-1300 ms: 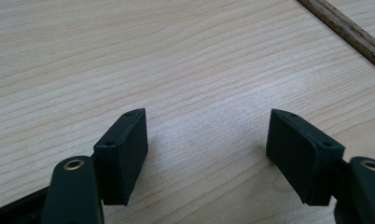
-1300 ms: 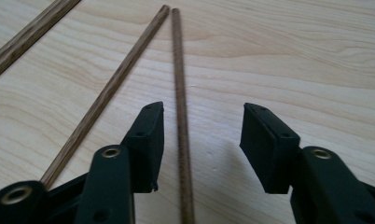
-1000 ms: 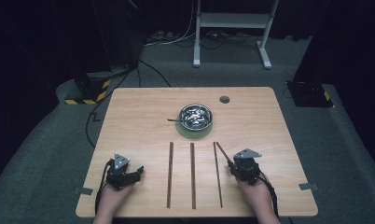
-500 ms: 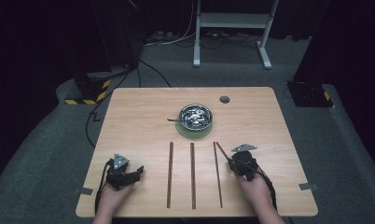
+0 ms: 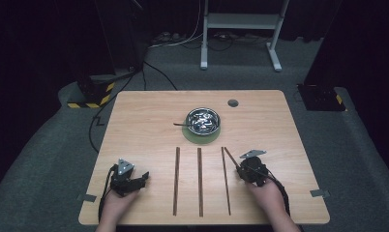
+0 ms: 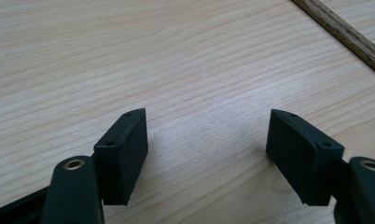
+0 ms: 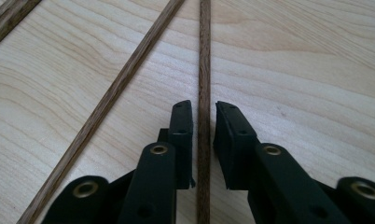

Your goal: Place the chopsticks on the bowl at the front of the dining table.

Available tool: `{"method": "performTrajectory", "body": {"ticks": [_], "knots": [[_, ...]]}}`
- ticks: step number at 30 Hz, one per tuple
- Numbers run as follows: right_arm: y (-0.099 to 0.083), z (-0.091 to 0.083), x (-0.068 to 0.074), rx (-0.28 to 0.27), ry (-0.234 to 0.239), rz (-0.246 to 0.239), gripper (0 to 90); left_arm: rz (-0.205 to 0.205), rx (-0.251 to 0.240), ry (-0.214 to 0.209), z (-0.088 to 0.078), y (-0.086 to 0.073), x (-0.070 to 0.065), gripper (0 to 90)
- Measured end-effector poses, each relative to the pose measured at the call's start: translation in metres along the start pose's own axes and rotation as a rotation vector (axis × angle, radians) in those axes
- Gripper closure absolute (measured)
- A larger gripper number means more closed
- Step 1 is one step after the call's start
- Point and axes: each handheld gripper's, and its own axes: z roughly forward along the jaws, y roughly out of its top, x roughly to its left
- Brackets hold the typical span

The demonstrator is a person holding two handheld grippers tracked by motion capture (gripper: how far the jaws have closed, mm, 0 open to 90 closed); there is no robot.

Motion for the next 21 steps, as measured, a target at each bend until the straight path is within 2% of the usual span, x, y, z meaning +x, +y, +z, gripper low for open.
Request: {"method": "performTrajectory", "body": {"ticks": [3,4,9,13,16,21], "knots": [[0.002,0.002,0.0,-0.002,-0.004,0.005,77.6,-0.001,-0.001,0.0,0.0,0.0,0.0,29.7],[0.003,0.003,0.0,-0.004,-0.015,0.008,82.6,0.001,0.0,0.001,0.0,0.0,0.0,29.6],[0.004,0.003,0.0,-0.006,-0.035,0.023,83.5,-0.002,-0.001,0.0,0.0,0.0,0.0,29.4],[0.005,0.002,-0.001,0.0,-0.033,0.04,83.6,-0.002,0.0,0.0,0.0,0.0,0.0,29.4],[0.009,-0.005,-0.003,-0.026,-0.03,0.054,83.7,-0.001,-0.001,0.0,0.0,0.0,0.0,29.4],[0.017,-0.016,-0.003,-0.05,-0.036,0.039,83.8,0.0,0.001,0.002,0.0,0.0,0.0,29.5]]}}
